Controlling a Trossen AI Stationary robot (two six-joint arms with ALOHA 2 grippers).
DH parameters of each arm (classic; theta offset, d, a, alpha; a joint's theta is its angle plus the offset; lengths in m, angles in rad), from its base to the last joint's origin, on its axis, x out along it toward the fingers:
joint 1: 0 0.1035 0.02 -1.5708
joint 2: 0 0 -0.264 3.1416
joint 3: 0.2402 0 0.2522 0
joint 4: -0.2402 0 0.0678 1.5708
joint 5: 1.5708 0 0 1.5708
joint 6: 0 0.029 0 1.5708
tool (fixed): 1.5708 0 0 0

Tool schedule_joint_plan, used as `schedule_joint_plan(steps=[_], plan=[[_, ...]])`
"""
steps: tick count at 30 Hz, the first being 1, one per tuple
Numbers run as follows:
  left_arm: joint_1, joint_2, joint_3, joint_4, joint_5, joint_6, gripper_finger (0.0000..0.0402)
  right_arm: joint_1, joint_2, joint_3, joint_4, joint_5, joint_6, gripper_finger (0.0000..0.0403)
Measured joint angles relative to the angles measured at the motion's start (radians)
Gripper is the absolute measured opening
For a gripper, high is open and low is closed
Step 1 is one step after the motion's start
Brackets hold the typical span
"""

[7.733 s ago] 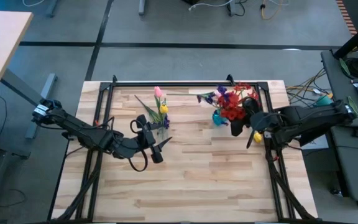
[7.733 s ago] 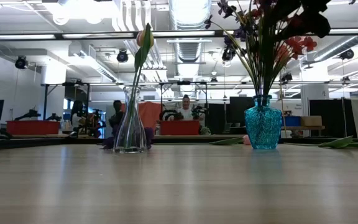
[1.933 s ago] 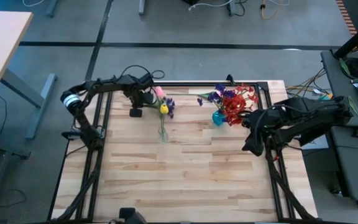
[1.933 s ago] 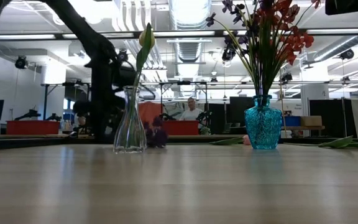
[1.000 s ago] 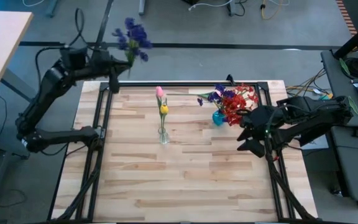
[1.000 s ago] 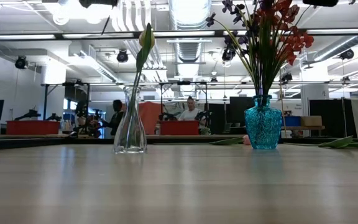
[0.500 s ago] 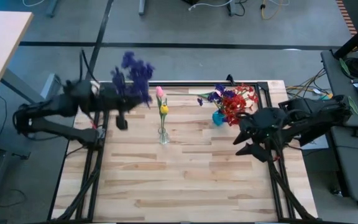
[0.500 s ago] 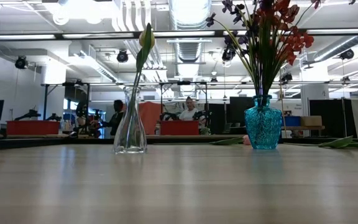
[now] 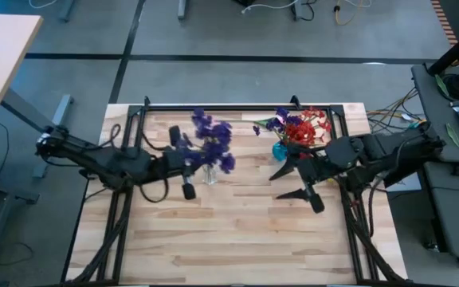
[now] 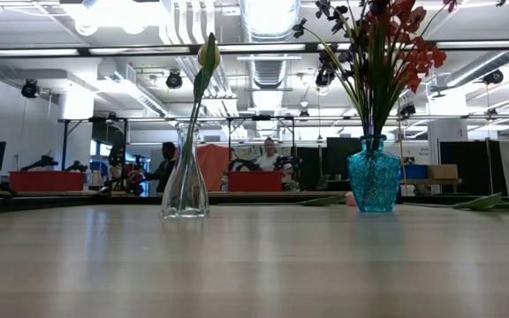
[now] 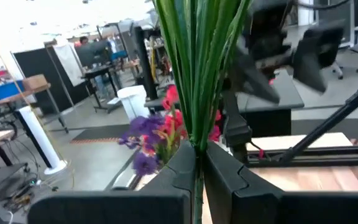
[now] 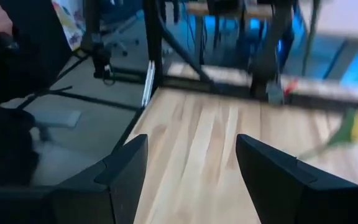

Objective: Sort flowers into vase by color
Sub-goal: Put the purple flower into the blue vase

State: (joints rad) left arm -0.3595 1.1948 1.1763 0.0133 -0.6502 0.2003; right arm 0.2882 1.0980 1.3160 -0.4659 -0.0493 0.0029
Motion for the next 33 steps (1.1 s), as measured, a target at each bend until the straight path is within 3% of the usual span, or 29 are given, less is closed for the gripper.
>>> schedule_joint_plan(steps=[5, 10, 14, 21, 25, 33], plan=[[-0.003, 0.083, 0.035, 0.002, 0.005, -0.007, 0.0, 0.0, 0.059, 0.028, 0.112, 0.001, -0.128, 0.0235], [-0.012, 0.148, 0.059, 0.022, 0.022, -0.005, 0.0, 0.0, 0.107, 0.061, 0.176, 0.116, -0.206, 0.0235], [-0.016, 0.177, 0.06, 0.077, 0.044, 0.0, 0.0, -0.008, 0.139, 0.078, 0.256, 0.133, -0.225, 0.0239], [-0.016, 0.213, 0.06, 0.133, 0.068, 0.025, 0.0, -0.031, 0.189, 0.122, 0.263, 0.135, -0.172, 0.0297], [-0.018, 0.22, 0.067, 0.148, 0.076, 0.027, 0.0, -0.046, 0.21, 0.13, 0.264, 0.214, -0.177, 0.0327], [-0.017, 0.238, 0.062, 0.182, 0.077, 0.023, 0.0, -0.053, 0.244, 0.131, 0.354, 0.202, -0.205, 0.0337]])
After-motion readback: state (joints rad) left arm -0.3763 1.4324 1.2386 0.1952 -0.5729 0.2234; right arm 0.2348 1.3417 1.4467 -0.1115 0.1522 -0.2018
